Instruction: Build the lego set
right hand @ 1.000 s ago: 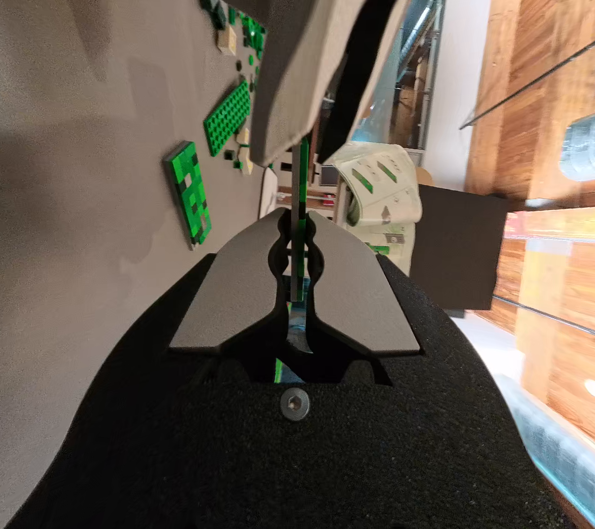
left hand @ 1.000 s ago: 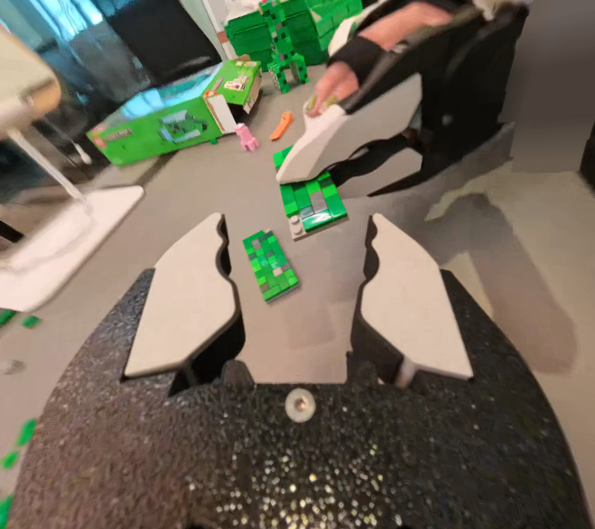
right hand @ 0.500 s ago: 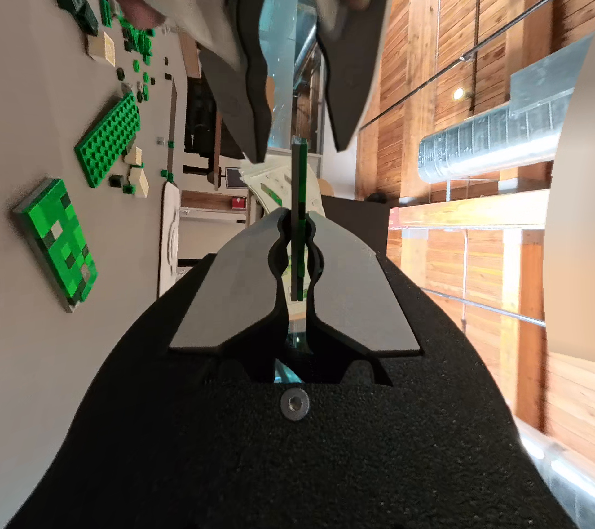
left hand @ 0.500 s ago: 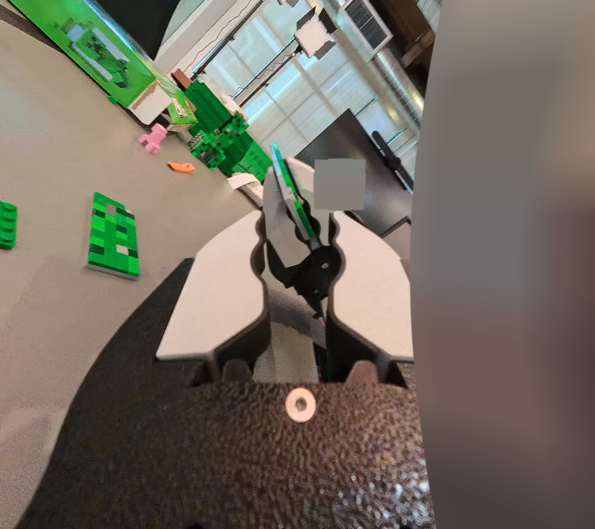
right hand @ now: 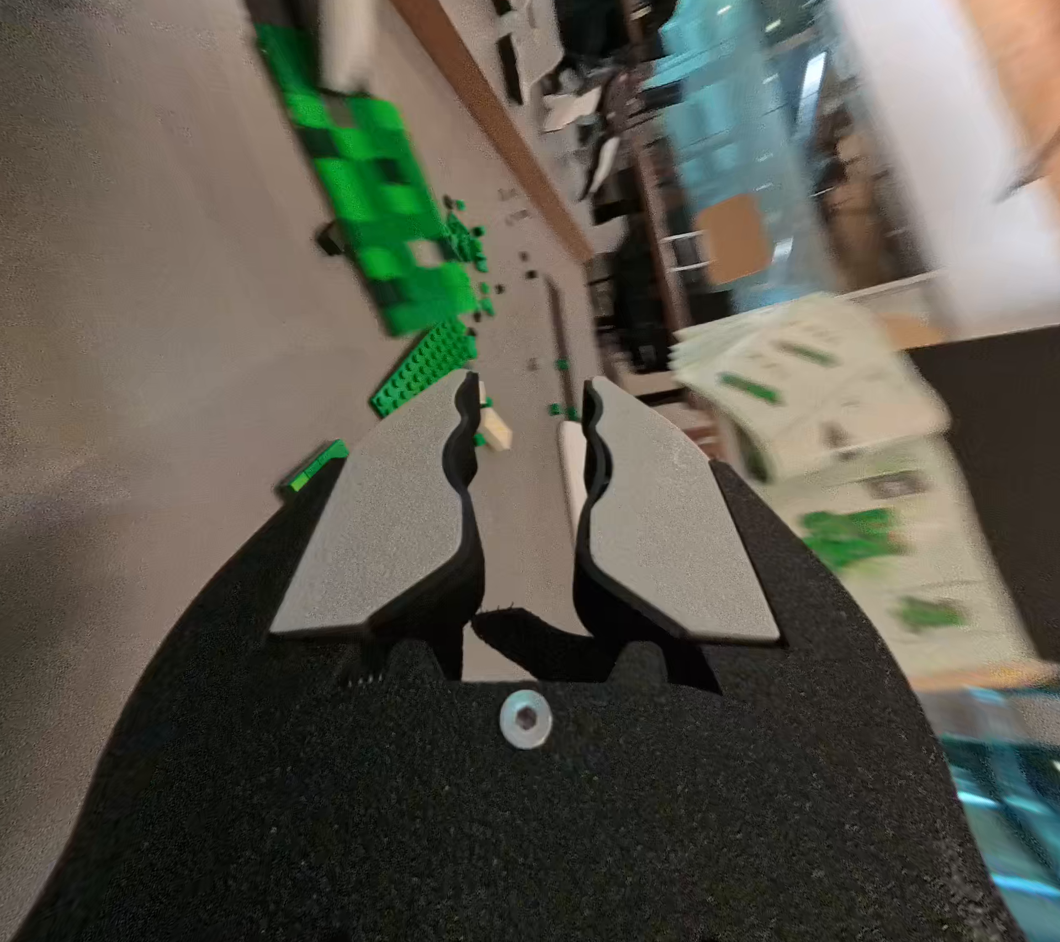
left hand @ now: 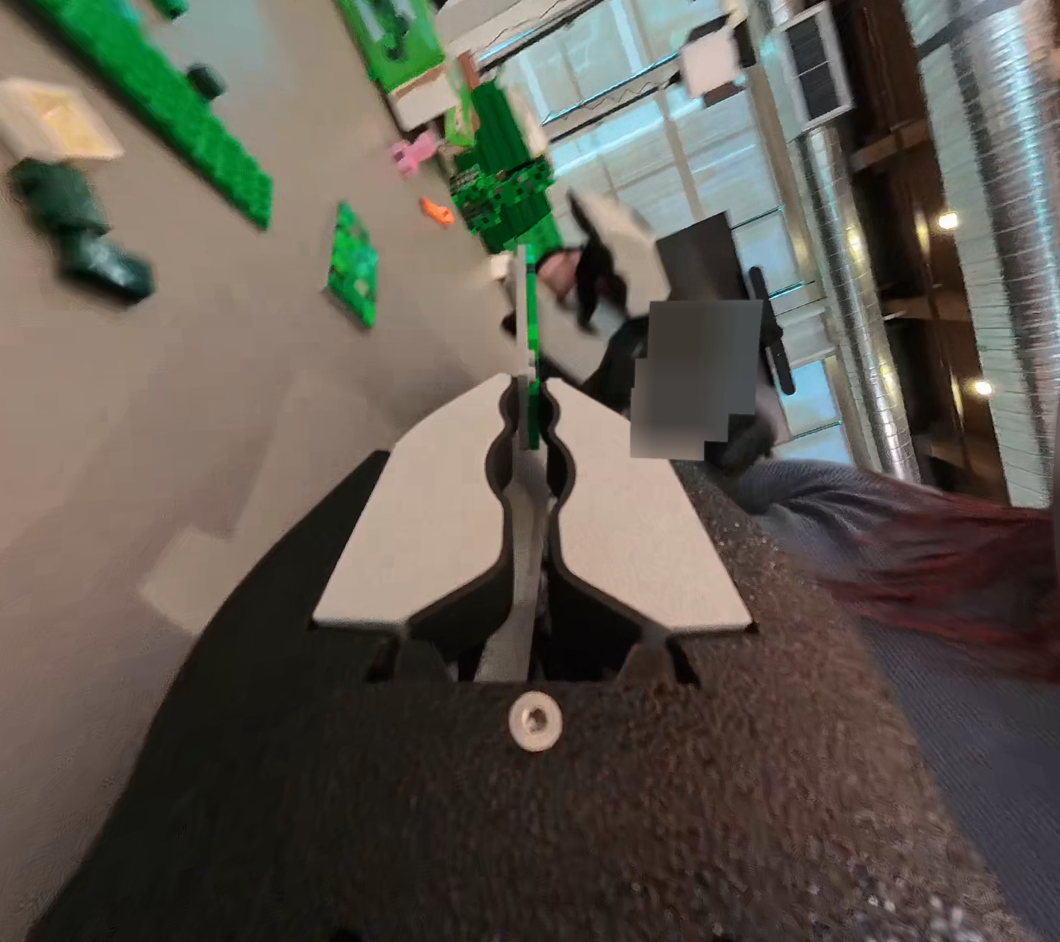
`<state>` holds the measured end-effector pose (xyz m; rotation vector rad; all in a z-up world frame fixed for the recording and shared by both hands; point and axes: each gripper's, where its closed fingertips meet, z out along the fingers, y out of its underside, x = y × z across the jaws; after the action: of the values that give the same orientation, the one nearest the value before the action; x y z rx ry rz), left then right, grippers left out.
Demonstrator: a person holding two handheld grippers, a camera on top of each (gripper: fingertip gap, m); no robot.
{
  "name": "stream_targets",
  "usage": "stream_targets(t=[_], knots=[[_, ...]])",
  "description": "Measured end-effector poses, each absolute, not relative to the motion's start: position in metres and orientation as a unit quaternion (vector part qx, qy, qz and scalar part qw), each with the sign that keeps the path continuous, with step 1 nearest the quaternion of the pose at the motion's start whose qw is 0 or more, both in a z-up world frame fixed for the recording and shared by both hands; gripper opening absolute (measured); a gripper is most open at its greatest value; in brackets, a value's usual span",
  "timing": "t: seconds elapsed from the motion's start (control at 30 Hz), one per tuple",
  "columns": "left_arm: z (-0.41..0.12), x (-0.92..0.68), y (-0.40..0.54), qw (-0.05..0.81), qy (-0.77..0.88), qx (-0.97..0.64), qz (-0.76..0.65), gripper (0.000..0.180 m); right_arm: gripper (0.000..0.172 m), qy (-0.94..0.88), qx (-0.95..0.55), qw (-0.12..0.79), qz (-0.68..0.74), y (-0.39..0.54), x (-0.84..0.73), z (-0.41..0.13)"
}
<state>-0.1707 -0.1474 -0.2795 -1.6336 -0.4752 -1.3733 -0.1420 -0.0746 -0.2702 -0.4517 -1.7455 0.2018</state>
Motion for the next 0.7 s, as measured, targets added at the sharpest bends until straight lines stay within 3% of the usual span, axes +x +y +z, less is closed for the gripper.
stream_targets(t=[0.17,0.33,0.47,0.7], knots=[[-0.304,-0.193,-0.166,0.388,-0.211,-0.698,-0.564,0.006,0.028,-0.853,-0.263,0.378,0.247,-0.063,-0.195,-0.279],[-0.323,-0.206,-0.165,0.343,-0.215,-0.716,-0.568,0.006,0.023,-0.902,-0.297,0.173,0.261,-0.045,-0.258,-0.304],[-0.328,-0.216,-0.161,0.348,-0.236,-0.696,-0.582,0.006,0.016,-0.920,-0.296,0.117,0.228,-0.050,-0.292,-0.333],[-0.330,-0.216,-0.163,0.351,-0.229,-0.702,-0.576,0.006,0.012,-0.942,-0.250,0.113,0.195,-0.058,-0.319,-0.356]])
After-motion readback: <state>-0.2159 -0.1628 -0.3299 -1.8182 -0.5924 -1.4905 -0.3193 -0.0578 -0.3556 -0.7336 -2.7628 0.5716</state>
